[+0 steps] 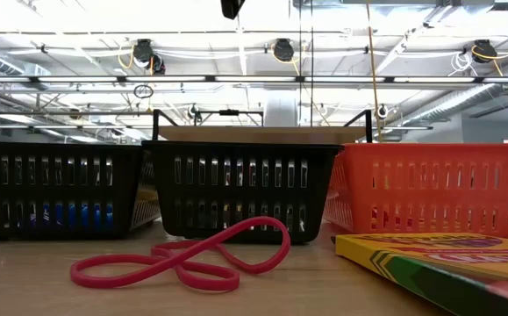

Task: Pick & Place Office Desk Supplies
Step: Put the orange spring keychain into the left black bin

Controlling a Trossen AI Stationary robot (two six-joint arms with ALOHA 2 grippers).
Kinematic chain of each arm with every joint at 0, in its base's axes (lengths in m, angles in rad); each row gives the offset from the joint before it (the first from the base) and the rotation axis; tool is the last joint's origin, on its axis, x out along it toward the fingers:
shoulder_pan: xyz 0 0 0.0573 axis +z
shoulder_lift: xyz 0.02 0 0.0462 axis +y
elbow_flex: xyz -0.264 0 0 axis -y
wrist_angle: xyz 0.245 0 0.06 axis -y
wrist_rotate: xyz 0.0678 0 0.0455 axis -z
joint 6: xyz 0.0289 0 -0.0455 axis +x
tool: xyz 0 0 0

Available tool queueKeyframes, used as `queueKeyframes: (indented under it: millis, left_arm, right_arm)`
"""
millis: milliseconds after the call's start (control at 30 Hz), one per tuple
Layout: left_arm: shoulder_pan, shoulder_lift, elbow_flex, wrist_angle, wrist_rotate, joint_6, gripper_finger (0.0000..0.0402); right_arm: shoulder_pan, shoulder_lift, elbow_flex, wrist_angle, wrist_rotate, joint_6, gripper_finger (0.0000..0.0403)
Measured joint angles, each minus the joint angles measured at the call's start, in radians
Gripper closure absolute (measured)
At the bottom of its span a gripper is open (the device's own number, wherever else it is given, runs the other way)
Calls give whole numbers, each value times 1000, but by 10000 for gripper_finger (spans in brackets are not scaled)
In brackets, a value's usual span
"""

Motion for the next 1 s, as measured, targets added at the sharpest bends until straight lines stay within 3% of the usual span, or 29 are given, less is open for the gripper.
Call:
queueKeyframes:
  millis: [633,1000]
  left_arm:
    - [0,0,0,1,0,0,279]
    - [0,0,0,1,0,-5,279]
  right_arm:
    - [0,48,0,-25,52,75,310]
    - [0,112,0,43,-31,104,310]
